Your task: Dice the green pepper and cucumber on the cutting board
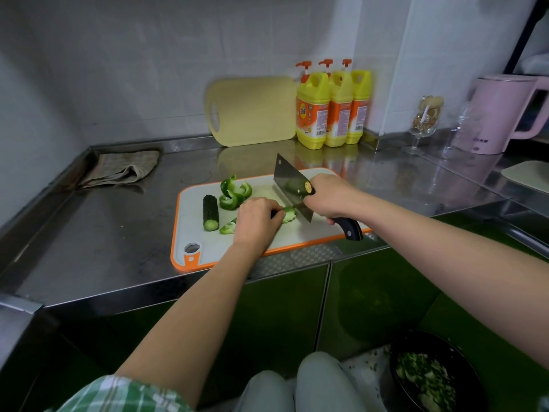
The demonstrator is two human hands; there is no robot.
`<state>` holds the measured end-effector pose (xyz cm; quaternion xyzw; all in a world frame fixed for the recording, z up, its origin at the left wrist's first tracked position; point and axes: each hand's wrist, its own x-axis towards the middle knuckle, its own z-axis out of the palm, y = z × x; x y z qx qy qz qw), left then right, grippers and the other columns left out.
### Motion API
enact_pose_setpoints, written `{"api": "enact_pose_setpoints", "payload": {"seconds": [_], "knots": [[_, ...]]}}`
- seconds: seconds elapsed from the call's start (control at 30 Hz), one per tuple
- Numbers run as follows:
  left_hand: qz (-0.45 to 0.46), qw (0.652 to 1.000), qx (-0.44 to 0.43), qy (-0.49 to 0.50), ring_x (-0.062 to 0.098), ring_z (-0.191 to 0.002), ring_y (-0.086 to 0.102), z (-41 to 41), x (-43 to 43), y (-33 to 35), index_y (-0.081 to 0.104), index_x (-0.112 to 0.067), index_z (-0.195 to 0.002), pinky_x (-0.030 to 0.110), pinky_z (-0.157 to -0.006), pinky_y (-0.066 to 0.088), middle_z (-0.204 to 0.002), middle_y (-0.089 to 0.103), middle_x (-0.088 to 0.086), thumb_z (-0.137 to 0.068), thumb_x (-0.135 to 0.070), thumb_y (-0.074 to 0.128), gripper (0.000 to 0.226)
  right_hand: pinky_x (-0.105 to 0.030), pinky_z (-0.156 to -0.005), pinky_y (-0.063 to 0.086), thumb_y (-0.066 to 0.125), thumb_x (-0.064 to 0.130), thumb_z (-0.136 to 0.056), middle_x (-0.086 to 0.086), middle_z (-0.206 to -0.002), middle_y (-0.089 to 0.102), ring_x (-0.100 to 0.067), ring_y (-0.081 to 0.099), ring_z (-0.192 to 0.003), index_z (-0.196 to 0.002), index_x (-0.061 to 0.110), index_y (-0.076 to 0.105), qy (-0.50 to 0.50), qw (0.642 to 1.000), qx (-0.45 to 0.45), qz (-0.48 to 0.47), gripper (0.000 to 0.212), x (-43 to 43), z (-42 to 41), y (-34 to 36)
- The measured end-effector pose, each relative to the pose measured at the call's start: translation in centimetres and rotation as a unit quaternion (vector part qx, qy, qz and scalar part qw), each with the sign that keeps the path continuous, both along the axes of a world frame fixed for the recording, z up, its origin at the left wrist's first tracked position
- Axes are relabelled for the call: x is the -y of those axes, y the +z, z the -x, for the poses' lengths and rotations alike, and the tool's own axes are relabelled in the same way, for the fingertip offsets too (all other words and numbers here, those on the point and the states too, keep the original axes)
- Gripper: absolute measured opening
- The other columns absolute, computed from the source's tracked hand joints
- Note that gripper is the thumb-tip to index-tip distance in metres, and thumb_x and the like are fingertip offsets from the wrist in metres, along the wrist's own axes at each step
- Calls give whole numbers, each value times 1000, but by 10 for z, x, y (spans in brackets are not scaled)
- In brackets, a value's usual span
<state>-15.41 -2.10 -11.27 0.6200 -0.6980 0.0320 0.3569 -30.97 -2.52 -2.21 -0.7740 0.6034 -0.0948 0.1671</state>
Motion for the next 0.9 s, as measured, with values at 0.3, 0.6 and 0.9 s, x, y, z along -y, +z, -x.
{"api": "enact_pose_setpoints", "payload": {"seconds": [0.3,0.6,0.9], "knots": [[-6,1000,1,1,27,-75,64,1,-1,2,79,-14,-87,38,-67,51,-81,74,7,-85,-26,66,17,-19,-40,40,43,3,-87,-17,-65,57,-24,55,-41,-84,2,51,8,999,-35,-34,9,-3,-4,-5],[5,1000,27,1,28,-77,58,1,-3,1,77,-11,-85,38,-66,47,-78,68,10,-87,-22,61,19,-24,-43,42,45,11,-92,-12,-73,57,-25,58,-46,-81,8,47,-16,999,27,31,12,1,-5,-18],[14,998,40,43,27,-77,55,2,-3,1,75,-9,-84,33,-66,41,-76,64,9,-84,-28,64,21,-21,-43,42,41,2,-89,-17,-71,59,-24,57,-44,-76,5,47,17,997,-65,-27,14,-9,-2,8]]}}
